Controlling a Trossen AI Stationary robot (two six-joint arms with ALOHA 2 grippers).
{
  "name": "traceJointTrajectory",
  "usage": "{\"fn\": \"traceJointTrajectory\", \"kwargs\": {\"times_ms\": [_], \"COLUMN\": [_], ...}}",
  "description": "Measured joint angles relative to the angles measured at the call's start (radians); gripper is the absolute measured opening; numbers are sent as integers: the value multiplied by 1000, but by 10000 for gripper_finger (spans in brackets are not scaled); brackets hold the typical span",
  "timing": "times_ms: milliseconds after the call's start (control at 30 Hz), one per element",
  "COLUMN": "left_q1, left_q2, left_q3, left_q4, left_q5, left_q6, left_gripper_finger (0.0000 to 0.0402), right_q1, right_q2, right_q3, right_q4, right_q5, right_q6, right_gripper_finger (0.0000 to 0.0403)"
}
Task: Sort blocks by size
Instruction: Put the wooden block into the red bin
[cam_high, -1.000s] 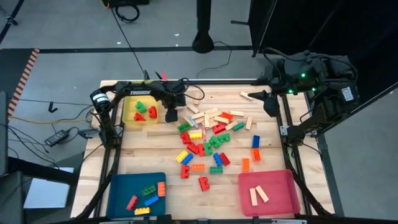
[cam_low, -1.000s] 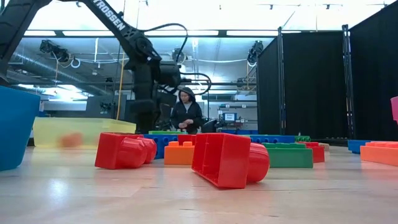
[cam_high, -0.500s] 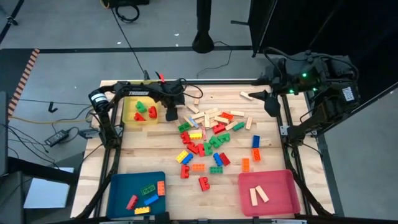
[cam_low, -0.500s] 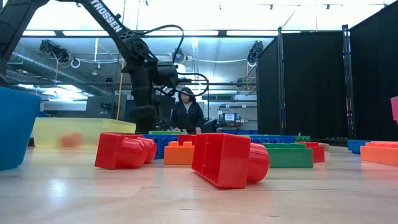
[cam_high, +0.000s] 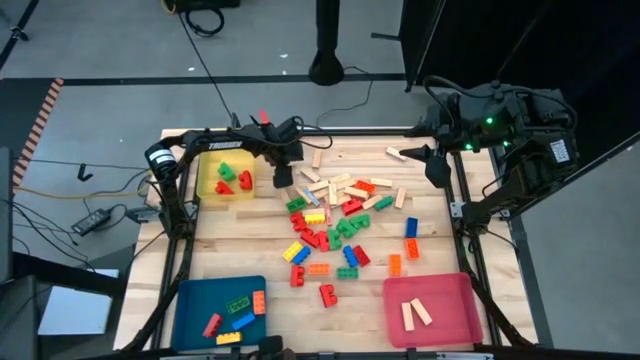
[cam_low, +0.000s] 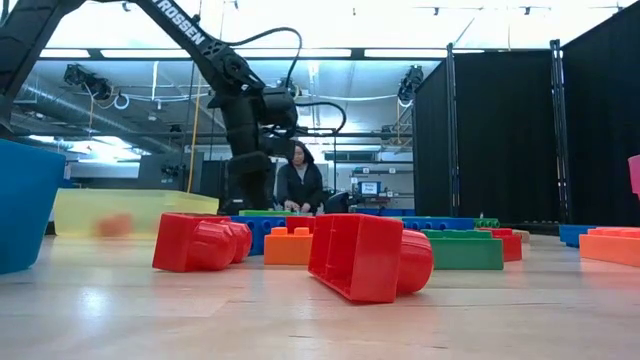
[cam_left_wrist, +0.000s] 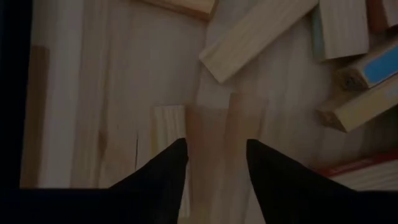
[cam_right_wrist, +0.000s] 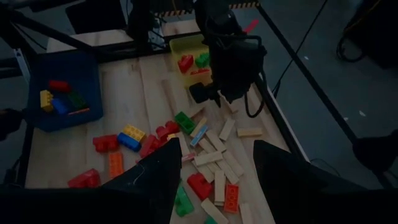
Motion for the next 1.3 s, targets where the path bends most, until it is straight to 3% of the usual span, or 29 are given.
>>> {"fn": "traceJointTrajectory", "kwargs": {"times_ms": [233, 400, 567, 900, 1100, 1300], "left_q1": [4, 4, 5, -38, -40, 1], "left_q2": [40, 81, 84, 89, 89, 89], "left_q3": [0, 6, 5, 101, 203, 159], "left_q4": [-24, -16, 1, -202, -249, -187], "left_q5": [3, -36, -79, 91, 31, -13], "left_q6": [-3, -36, -103, -180, -183, -186], "left_gripper_finger": [246, 273, 274, 260, 259, 259], "right_q1": [0, 0, 0, 0, 0, 0], "right_q2": [0, 0, 0, 0, 0, 0], "right_q3": [0, 0, 0, 0, 0, 0], "right_q4": [-1, -2, -2, -6, -7, -9], "right_q5": [-1, -2, -4, -4, -4, -4], "right_q6": [-19, -27, -27, -78, -76, -65], "right_gripper_finger": [214, 214, 214, 214, 214, 214]}}
